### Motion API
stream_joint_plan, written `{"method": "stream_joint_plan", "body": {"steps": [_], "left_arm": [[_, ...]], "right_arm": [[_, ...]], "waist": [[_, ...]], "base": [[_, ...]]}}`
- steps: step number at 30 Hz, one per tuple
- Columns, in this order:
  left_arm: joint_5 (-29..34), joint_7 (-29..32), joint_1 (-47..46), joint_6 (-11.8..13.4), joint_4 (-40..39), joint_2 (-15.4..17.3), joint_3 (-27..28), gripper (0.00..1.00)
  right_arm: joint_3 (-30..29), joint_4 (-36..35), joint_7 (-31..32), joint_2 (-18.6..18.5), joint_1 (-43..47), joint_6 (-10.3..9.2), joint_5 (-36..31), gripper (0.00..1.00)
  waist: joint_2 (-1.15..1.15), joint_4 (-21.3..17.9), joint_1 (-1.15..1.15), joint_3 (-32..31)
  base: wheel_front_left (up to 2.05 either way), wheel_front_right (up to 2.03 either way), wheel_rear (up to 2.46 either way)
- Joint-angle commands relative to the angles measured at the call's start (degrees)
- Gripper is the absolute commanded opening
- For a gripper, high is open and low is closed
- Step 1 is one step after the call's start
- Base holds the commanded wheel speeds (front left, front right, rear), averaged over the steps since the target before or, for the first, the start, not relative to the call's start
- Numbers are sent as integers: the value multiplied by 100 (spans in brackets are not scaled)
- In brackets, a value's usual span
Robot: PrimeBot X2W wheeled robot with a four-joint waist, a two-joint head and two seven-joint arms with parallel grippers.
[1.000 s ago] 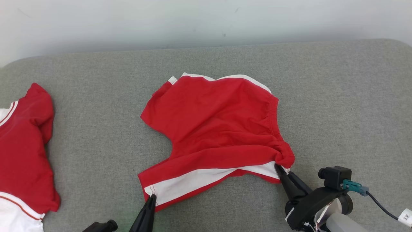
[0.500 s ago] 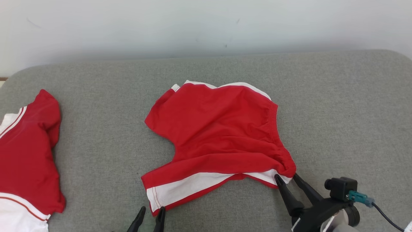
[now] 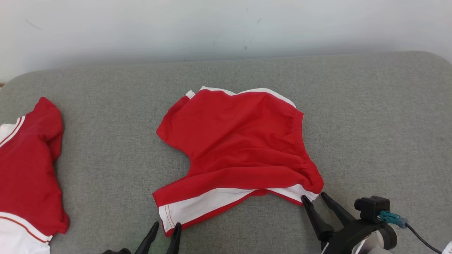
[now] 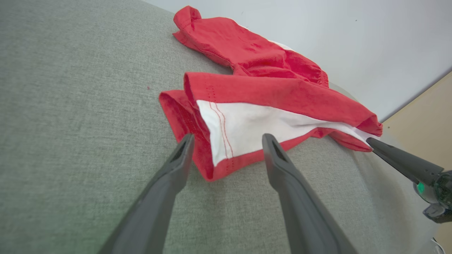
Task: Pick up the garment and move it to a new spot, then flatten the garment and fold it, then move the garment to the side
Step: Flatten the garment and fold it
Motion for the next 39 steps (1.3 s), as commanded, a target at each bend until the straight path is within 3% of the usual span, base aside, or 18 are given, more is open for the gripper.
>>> {"method": "stream_joint_plan", "body": {"steps": [1,5,6,7,9,10,11,24,28,29,36,39], "left_arm": [[49,-17,-39,1,34,32,-8,100],[78,-17,-137,1,103,45,-83,100],[81,-18,-155,1,110,43,-93,87],[74,-17,-168,1,120,40,-107,64],[110,-18,-200,1,157,51,-140,0],[129,-18,-220,1,171,48,-143,0],[162,-17,-233,1,200,51,-142,0],[318,-18,-71,2,-367,72,-40,0],[374,-18,-395,1,-985,441,-147,0],[327,43,-637,2,-1089,662,-221,0],[-28,428,-2065,2,-1214,1532,-430,0],[-229,532,-2466,2,-1162,1685,-447,0]], "right_arm": [[-11,7,18,29,-55,3,-41,100],[-46,33,36,98,-93,3,-180,100],[-52,33,50,107,-100,3,-212,93],[-61,35,66,112,-108,3,-239,66],[-72,44,77,136,-124,3,-273,27],[-84,52,74,144,-131,3,-300,3],[-92,58,77,150,-142,3,-330,0],[-211,-454,-46,50,-9,3,-294,0],[-348,-1157,165,-94,-185,3,-38,0],[-358,-1338,308,-152,-322,3,22,0],[-409,-1424,874,-59,-1283,3,218,0],[-416,-1330,1034,36,-1628,3,312,0]], "waist": [[0,2,0,14],[0,9,0,67],[0,12,0,77],[0,11,0,86],[0,7,0,107],[0,8,0,117],[0,9,0,127],[0,11,0,85],[0,23,0,51],[0,23,0,46],[0,-135,0,293],[0,-196,0,451]], "base": [[0,0,0],[0,0,0],[0,0,0],[0,0,0],[0,0,0],[0,0,0],[0,0,0],[0,0,0],[0,0,0],[0,0,0],[0,0,0],[0,0,0]]}}
